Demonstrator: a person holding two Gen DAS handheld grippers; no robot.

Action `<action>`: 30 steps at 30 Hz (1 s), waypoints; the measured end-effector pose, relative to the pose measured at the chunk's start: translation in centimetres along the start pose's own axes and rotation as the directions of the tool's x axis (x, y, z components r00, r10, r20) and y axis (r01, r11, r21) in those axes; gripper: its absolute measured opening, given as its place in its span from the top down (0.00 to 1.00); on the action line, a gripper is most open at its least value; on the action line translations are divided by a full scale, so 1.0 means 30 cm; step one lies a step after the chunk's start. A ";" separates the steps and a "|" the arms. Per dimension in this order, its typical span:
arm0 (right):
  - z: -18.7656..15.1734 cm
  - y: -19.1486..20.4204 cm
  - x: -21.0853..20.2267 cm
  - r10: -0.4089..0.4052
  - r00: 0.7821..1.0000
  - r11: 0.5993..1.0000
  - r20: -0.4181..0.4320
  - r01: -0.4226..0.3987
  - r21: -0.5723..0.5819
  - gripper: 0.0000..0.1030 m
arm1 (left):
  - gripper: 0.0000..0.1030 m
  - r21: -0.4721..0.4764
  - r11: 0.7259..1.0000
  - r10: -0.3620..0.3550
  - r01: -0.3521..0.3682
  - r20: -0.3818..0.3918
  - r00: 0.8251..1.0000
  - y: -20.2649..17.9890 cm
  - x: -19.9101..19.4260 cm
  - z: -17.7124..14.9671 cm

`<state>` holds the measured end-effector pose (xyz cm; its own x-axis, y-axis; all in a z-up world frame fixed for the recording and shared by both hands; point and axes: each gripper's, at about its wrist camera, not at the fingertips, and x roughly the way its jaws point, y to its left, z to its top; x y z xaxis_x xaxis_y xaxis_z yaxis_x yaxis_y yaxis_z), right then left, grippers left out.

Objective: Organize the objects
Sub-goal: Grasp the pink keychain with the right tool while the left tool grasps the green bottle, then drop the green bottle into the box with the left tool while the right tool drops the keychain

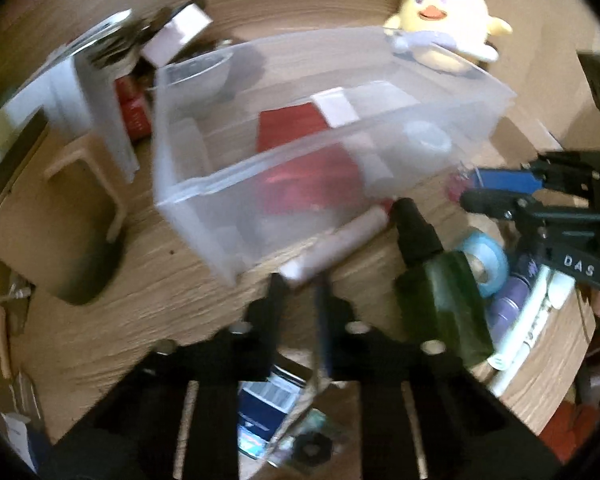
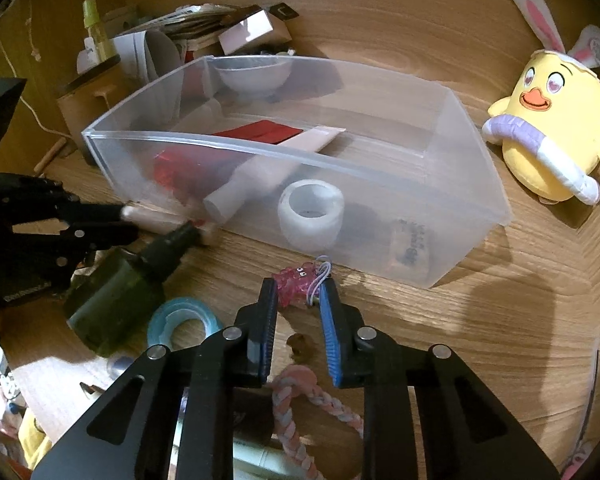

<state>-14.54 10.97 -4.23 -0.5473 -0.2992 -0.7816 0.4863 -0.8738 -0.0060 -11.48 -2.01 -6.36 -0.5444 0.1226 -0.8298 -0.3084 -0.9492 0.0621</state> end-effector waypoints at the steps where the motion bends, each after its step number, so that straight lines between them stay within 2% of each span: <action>1: -0.002 0.000 -0.005 0.001 1.000 1.000 0.003 -0.001 0.000 0.81 | 0.93 0.011 1.000 0.003 -0.003 0.000 1.000 -0.008 -0.004 -0.003; 9: -0.012 -0.023 -0.032 0.023 1.000 0.999 0.018 -0.023 0.033 0.81 | 0.91 0.019 0.999 -0.043 0.043 -0.002 0.999 -0.029 -0.067 -0.025; 12: -0.010 -0.033 -0.043 0.024 0.999 0.998 0.028 -0.025 0.050 0.81 | 0.82 -0.022 0.998 -0.060 0.060 0.007 0.998 -0.012 -0.100 -0.008; 14: -0.010 -0.043 -0.056 0.028 0.999 0.998 0.038 -0.030 0.062 0.81 | 0.71 -0.055 0.995 -0.080 0.082 0.039 0.996 -0.003 -0.136 0.004; 16: -0.008 -0.048 -0.068 0.029 0.999 0.997 0.046 -0.032 0.068 0.81 | 0.55 -0.063 0.992 -0.104 0.108 0.060 0.993 -0.012 -0.160 0.010; 17: -0.007 -0.051 -0.075 0.029 0.998 0.997 0.052 -0.033 0.071 0.81 | 0.50 -0.057 0.992 -0.109 0.113 0.069 0.992 -0.025 -0.172 0.012; 18: -0.006 -0.052 -0.082 0.029 0.998 0.997 0.057 -0.033 0.073 0.81 | 0.48 -0.044 0.992 -0.111 0.115 0.077 0.991 -0.044 -0.179 0.014; 22: -0.005 -0.056 -0.113 0.030 0.997 0.996 0.078 -0.036 0.078 0.81 | 0.48 -0.003 0.989 -0.144 0.145 0.056 0.988 -0.119 -0.143 0.017; 26: -0.014 -0.058 -0.137 0.033 0.995 0.996 0.092 -0.040 0.078 0.81 | 0.48 -0.008 0.991 -0.134 0.134 0.008 0.991 -0.150 -0.064 0.004; 28: -0.020 -0.058 -0.144 0.038 0.995 0.996 0.095 -0.046 0.078 0.81 | 0.60 -0.026 0.991 -0.128 0.128 -0.006 0.992 -0.145 -0.039 -0.003; 30: -0.026 -0.060 -0.146 0.048 0.994 0.995 0.098 -0.056 0.079 0.81 | 0.60 -0.057 0.992 -0.114 0.114 0.006 0.993 -0.136 -0.035 -0.012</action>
<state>-12.49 14.15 -1.29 -0.5871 -0.3772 -0.7163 0.4607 -0.8832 0.0876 -9.37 1.62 -5.96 -0.5106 0.2315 -0.8281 -0.3237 -0.9440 -0.0643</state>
